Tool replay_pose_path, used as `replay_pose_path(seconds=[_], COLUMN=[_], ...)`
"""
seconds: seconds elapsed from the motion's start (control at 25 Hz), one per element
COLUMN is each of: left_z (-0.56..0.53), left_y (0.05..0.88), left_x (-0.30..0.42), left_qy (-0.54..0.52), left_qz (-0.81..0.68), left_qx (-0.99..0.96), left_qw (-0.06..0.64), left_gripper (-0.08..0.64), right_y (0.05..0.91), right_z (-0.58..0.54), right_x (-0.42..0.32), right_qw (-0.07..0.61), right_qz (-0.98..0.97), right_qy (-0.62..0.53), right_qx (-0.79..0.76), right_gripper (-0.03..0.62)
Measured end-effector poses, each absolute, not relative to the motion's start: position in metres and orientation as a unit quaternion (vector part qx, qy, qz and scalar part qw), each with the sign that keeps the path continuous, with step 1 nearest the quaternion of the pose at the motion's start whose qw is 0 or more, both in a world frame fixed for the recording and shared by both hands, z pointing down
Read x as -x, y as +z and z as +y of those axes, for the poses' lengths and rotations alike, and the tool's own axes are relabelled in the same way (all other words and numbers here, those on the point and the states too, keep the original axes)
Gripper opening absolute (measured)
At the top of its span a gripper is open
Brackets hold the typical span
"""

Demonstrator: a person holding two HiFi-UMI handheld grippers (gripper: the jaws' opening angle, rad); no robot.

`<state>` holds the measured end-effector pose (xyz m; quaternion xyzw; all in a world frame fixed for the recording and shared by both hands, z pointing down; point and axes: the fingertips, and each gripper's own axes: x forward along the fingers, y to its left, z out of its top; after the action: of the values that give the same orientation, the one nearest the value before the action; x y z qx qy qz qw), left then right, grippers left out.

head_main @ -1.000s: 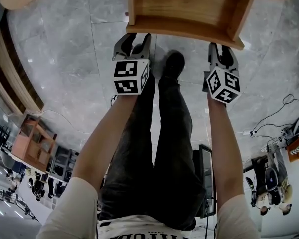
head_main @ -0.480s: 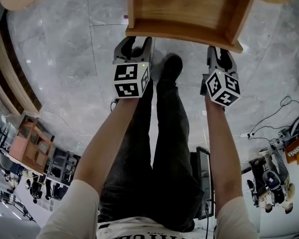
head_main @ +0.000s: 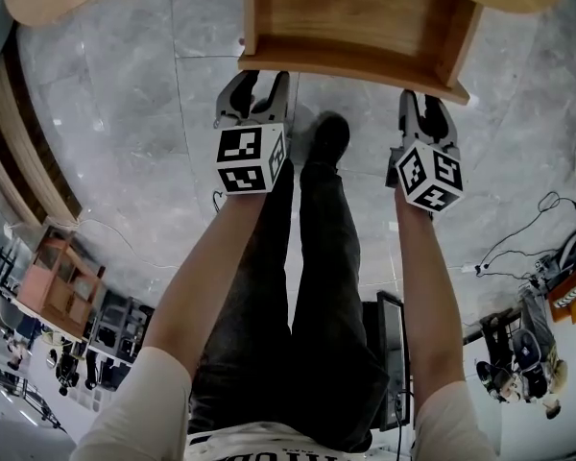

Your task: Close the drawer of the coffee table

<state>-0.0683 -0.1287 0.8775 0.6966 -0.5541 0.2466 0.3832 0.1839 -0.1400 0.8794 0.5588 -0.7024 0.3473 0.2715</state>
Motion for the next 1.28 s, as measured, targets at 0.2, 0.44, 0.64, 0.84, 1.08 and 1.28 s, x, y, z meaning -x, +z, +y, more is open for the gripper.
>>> replay_pose_path(seconds=[0.2,0.44,0.64,0.84,1.08,1.28], left_z=[-0.144,-0.169,-0.185,-0.198,-0.206,-0.219], left_y=[0.871,0.857,0.851,0.848,0.848,0.848], left_x=[0.067,0.069,0.068,0.069,0.067,0.07], left_qy=[0.236,0.221,0.213,0.211,0.208,0.204], left_qz=[-0.564,-0.574,-0.577,-0.577,-0.578,-0.582], left_qx=[-0.7,-0.71,-0.717,-0.72,-0.727,-0.734], left_qw=[0.37,0.344,0.329,0.324,0.307,0.285], left_gripper=[0.179,0.181,0.179,0.181,0.179,0.178], right_y=[0.872,0.858,0.853,0.85,0.85,0.852], right_z=[-0.155,-0.18,-0.198,-0.212,-0.223,-0.234], right_x=[-0.186,-0.185,-0.186,-0.184,-0.186,-0.182], right_qw=[0.261,0.244,0.239,0.24,0.24,0.245], right_qz=[-0.71,-0.725,-0.732,-0.737,-0.743,-0.751], right_qy=[0.335,0.309,0.291,0.285,0.262,0.223], right_qx=[-0.562,-0.565,-0.568,-0.564,-0.568,-0.572], right_gripper=[0.184,0.184,0.183,0.184,0.184,0.184])
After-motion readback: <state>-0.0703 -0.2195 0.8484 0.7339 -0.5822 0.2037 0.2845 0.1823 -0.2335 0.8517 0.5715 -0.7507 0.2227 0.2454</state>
